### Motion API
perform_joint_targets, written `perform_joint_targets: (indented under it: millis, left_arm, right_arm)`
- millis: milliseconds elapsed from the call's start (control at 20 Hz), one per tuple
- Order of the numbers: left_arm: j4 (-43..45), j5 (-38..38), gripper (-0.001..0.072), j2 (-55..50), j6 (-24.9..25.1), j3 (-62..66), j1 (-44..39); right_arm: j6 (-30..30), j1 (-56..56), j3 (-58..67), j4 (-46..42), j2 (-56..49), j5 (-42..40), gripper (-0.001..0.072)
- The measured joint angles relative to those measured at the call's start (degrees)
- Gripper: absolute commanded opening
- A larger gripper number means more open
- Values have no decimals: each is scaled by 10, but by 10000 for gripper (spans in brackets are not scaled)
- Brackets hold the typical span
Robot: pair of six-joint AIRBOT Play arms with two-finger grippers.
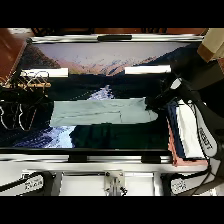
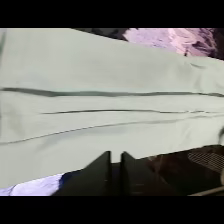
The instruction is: Fold the shirts.
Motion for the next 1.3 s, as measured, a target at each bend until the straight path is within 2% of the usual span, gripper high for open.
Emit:
perform_joint_targets:
  millis: [200,550,1000,1300]
  left_arm:
    - [-76,31,36,-13,31,0,-86]
    - [-142,187,36,-87,2,0,-313]
    - [-205,280,36,-173,-17,1,-463]
    - [-348,322,35,-242,38,48,-553]
  right_arm:
    - [-2,14,0,4,88,31,64]
    - [55,45,0,-7,252,91,65]
    - [159,51,0,9,436,162,64]
    - [189,51,0,28,467,174,65]
